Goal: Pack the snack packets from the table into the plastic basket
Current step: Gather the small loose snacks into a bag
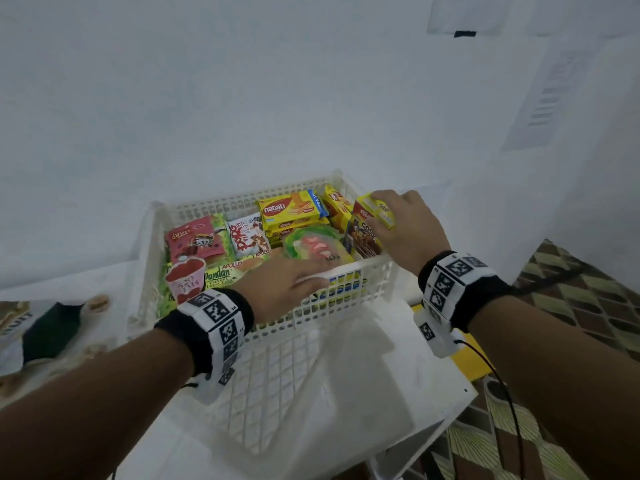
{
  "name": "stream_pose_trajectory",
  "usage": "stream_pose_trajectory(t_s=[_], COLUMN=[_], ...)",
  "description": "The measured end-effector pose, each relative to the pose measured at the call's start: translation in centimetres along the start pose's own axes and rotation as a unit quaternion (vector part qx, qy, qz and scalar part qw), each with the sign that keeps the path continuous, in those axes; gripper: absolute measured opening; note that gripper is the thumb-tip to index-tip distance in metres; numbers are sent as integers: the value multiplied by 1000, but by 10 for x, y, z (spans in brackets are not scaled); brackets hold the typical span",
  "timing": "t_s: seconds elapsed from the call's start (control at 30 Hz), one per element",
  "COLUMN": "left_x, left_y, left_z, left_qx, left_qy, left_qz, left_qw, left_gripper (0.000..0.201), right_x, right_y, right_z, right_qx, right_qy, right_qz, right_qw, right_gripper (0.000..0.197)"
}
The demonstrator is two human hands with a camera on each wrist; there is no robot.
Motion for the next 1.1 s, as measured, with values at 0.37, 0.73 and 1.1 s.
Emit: stream_pose_trajectory(t_s=[0.37, 0.73, 1.1], left_x=[-3, -4, -4], left_y=[-9, -10, -10], left_z=[-9, -9, -9], left_qx=[3, 4, 2], left_qy=[33, 51, 46], left_qz=[-3, -7, 5], left_qw=[999, 999, 999], left_gripper=[41, 39, 39], right_x=[-23, -34, -36], right_y=[-4, -6, -1], right_z=[2, 3, 6], right_qx=[-37, -72, -79], right_qy=[103, 108, 69], right_qz=[-96, -127, -81], right_qw=[989, 983, 991], right_gripper=[41, 38, 43])
Point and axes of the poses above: each hand's wrist, its own y-axis away from the middle knuckle, its own x-axis out of the back of the hand, z = x × y, the point moved 5 cm from there along -y, towards the middle knuckle, and after that the axes turned 14 degrees about x, right-handed, at the moved point
